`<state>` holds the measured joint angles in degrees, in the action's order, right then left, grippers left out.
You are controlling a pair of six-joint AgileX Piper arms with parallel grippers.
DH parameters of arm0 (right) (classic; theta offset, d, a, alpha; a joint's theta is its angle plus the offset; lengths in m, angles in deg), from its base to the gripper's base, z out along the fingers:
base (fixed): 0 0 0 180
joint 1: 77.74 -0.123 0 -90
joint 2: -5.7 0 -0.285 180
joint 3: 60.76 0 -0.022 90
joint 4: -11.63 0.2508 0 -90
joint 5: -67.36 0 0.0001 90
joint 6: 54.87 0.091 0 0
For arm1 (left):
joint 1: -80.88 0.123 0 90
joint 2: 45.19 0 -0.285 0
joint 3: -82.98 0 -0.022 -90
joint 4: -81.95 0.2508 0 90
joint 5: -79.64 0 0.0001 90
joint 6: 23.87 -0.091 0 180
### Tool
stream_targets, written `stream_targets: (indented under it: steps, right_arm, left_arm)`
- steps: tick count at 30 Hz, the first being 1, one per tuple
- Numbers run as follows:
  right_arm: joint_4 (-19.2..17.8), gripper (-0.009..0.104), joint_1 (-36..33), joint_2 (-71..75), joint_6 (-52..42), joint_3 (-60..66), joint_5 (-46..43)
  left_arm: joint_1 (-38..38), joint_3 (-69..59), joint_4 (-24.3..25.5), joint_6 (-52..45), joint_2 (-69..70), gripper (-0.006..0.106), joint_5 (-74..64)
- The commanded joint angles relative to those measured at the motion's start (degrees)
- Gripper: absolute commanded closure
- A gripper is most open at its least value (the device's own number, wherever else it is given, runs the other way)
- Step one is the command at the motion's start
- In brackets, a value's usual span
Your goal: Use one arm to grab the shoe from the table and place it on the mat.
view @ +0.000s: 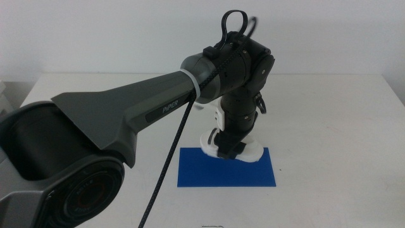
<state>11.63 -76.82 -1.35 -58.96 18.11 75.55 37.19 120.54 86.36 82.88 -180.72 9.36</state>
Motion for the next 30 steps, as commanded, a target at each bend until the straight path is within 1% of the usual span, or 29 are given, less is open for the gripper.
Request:
stream_targets:
  steps: [1, 2, 10, 20, 26, 27, 30]
  right_arm:
    - [-0.5, 0.001, -0.1, 1.1, -0.3, -1.1, -4.5]
    - [-0.5, 0.001, -0.1, 1.1, -0.3, -1.1, -4.5]
    - [-0.5, 0.001, -0.1, 1.1, -0.3, -1.1, -4.5]
    - [-0.5, 0.001, -0.1, 1.1, -0.3, -1.1, -4.5]
    - [-0.5, 0.001, -0.1, 1.1, -0.3, -1.1, -4.5]
    - [-0.5, 0.001, -0.1, 1.1, -0.3, -1.1, -4.5]
    - [-0.5, 0.001, -0.1, 1.1, -0.3, -1.1, -4.5]
  left_arm:
    - [-0.2, 1.7, 1.3, 12.4, 3.8, 0.102, -4.4]
    - [-0.2, 1.7, 1.4, 14.4, 3.8, 0.102, -4.6]
    - [-0.1, 1.6, 2.6, 14.4, 3.8, 0.102, -5.3]
    - [-0.1, 1.6, 3.4, 14.4, 0.0, 0.102, -5.3]
    - [-0.1, 1.6, 3.1, 14.4, -0.7, 0.102, -5.3]
    - [-0.1, 1.6, 1.7, 14.4, -1.2, 0.102, -5.3]
    - [-0.1, 1.6, 1.0, 14.4, -1.2, 0.102, -5.3]
